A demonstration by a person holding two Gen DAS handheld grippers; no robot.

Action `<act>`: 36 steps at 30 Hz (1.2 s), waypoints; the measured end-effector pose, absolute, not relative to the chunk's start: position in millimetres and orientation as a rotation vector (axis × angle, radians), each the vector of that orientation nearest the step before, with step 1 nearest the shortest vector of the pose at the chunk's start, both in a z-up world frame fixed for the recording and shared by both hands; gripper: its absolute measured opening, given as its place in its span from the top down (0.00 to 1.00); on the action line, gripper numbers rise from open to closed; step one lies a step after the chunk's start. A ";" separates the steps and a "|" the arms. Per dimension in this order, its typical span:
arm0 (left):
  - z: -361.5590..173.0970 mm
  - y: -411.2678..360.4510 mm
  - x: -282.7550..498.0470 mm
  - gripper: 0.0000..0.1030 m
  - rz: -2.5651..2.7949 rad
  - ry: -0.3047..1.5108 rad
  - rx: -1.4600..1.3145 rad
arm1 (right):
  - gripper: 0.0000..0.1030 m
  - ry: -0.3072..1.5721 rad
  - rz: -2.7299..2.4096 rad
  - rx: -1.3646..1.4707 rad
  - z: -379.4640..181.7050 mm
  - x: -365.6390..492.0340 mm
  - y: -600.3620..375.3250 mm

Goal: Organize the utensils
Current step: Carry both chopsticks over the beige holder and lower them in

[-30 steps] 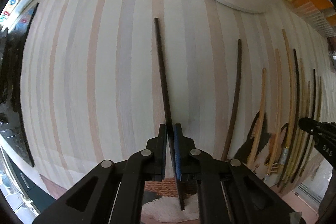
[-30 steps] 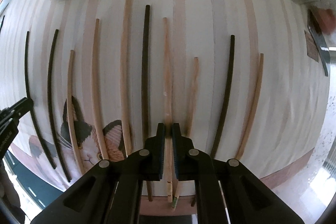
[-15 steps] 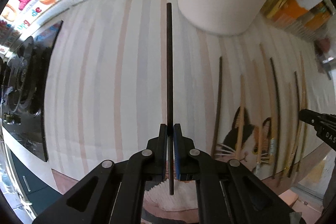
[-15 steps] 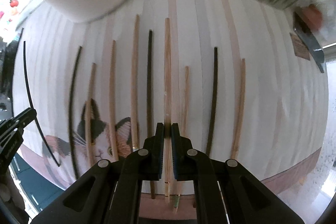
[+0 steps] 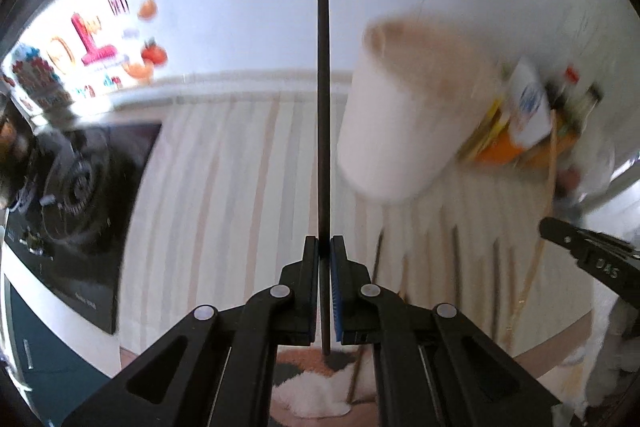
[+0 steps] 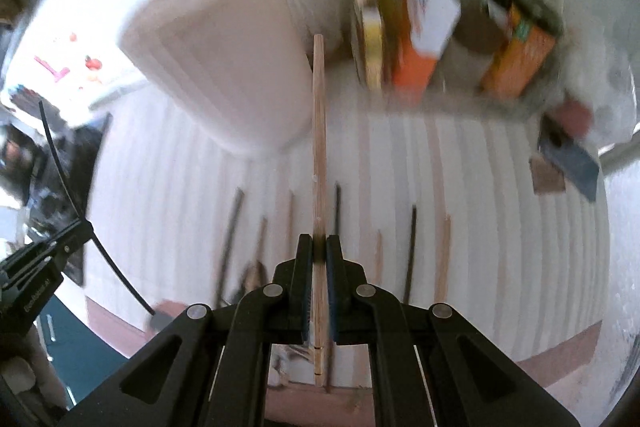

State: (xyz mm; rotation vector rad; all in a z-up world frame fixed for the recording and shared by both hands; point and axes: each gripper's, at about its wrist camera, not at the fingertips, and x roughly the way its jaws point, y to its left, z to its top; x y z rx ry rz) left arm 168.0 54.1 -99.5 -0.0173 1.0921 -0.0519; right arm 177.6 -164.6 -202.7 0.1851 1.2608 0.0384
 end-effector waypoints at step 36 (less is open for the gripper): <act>-13.1 26.0 365.7 0.97 -0.094 0.779 -0.156 | 0.93 0.652 0.056 0.335 -68.7 392.0 -140.7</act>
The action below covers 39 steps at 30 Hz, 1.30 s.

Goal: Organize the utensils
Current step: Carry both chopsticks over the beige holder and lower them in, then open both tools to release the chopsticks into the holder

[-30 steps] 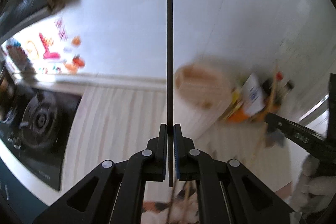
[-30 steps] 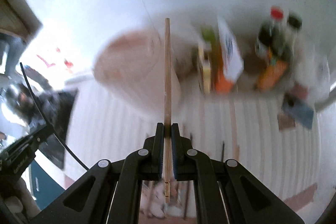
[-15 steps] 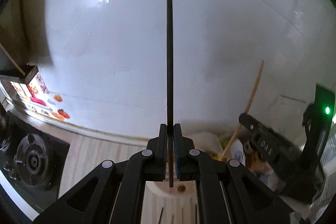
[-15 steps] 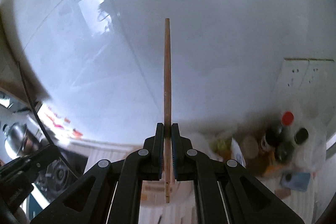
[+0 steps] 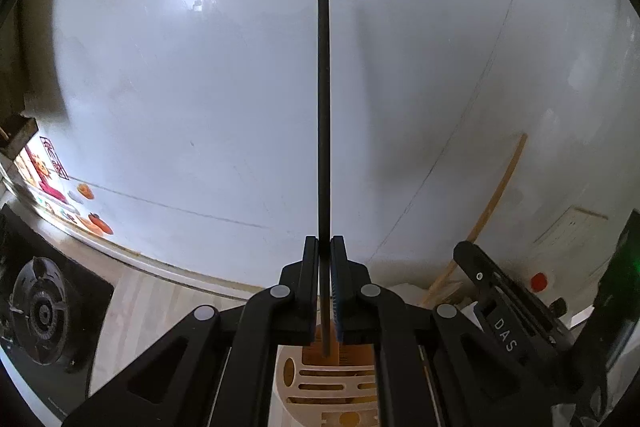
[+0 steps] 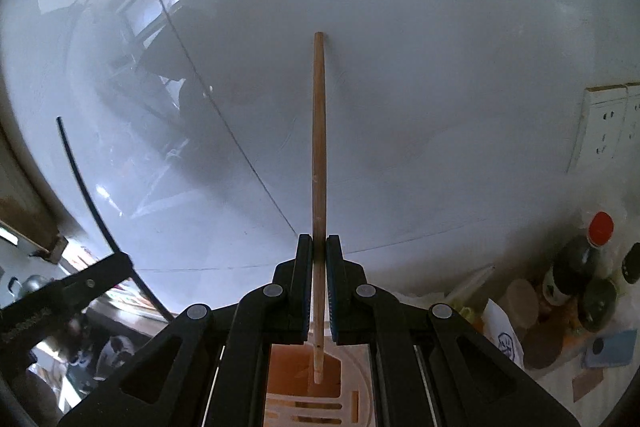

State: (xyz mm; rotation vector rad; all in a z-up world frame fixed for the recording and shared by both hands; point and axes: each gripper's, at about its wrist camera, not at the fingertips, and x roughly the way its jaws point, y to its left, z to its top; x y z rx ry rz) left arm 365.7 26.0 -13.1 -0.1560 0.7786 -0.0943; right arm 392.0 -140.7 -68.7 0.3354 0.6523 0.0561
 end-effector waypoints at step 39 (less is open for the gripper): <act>-63.5 52.8 240.8 0.00 0.097 0.863 0.000 | 0.18 0.810 -0.048 0.383 -95.5 263.8 -200.1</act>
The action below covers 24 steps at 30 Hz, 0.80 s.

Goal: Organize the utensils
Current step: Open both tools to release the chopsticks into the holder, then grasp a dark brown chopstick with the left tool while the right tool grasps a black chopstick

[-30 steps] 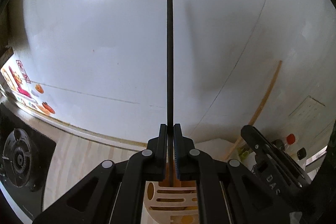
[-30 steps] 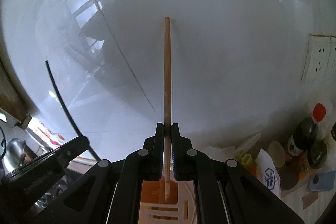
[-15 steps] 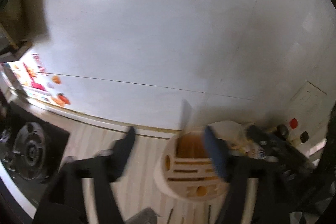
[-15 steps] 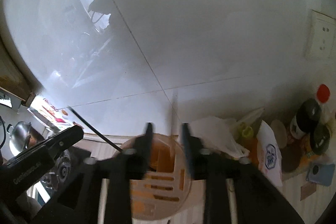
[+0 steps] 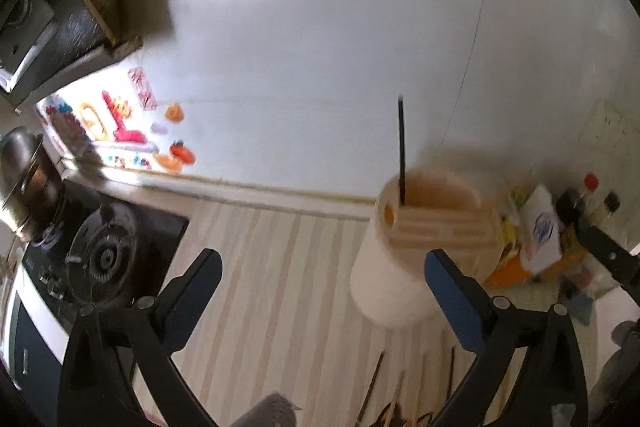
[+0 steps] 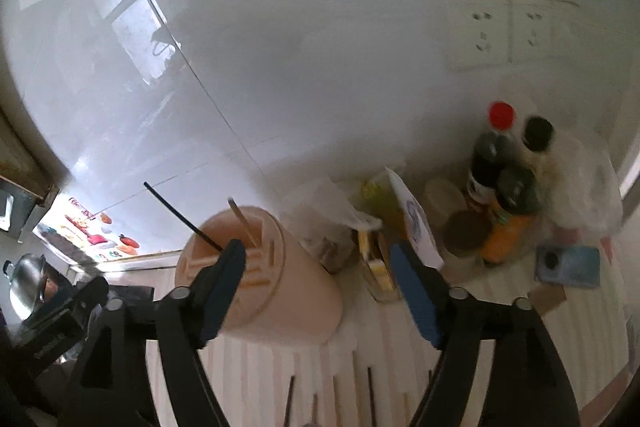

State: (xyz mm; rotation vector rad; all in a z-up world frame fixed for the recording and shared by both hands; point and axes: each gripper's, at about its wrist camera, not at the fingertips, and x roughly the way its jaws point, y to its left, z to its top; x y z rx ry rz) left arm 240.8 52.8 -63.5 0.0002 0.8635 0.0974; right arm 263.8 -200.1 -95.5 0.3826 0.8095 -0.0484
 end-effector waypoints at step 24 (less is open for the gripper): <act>-302.3 1.9 189.8 0.50 -0.061 1.455 0.189 | 0.71 1.488 -0.008 0.241 -336.1 185.7 -171.2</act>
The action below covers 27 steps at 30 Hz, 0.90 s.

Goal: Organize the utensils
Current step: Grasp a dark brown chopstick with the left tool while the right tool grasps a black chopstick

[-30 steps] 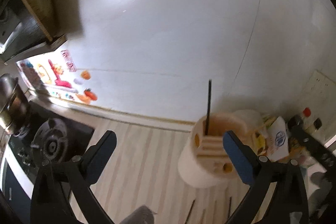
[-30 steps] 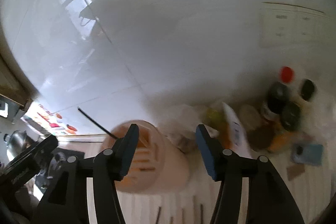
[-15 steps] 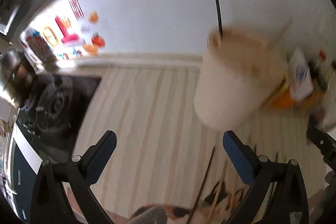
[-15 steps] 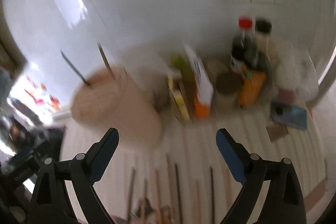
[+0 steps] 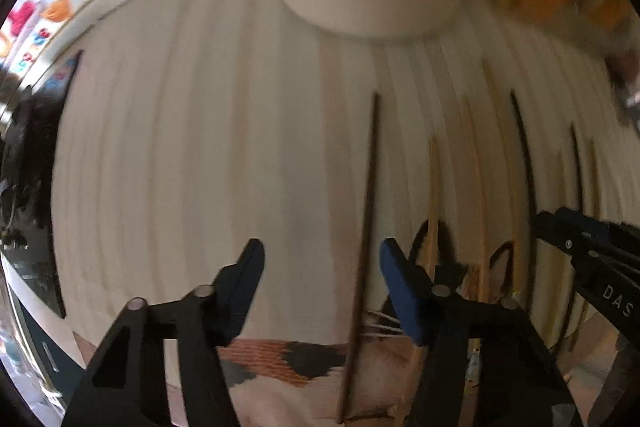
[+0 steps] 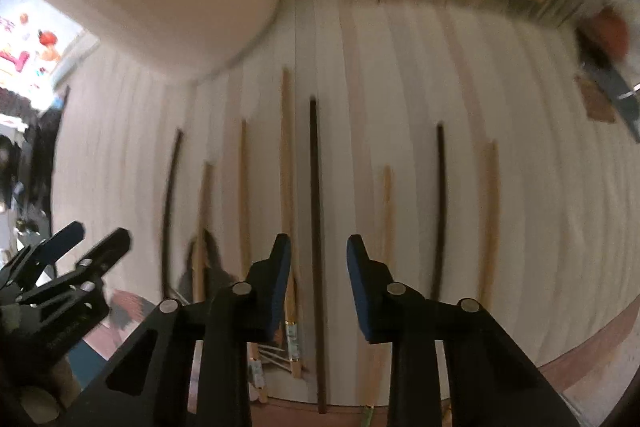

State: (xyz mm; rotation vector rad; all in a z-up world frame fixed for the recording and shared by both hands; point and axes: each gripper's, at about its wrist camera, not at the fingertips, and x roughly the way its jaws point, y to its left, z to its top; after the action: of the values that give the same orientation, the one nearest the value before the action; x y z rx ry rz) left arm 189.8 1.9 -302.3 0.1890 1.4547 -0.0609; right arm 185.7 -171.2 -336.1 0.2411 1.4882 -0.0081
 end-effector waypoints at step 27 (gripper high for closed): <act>-296.9 45.5 200.2 0.96 0.003 1.511 0.069 | 0.94 1.653 0.045 0.075 -367.6 208.6 -208.7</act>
State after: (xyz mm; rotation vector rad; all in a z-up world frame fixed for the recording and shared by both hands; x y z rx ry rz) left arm 200.2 45.5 -296.9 0.0689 1.5113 0.0033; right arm 208.6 -208.7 -367.6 0.0753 1.6526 0.0452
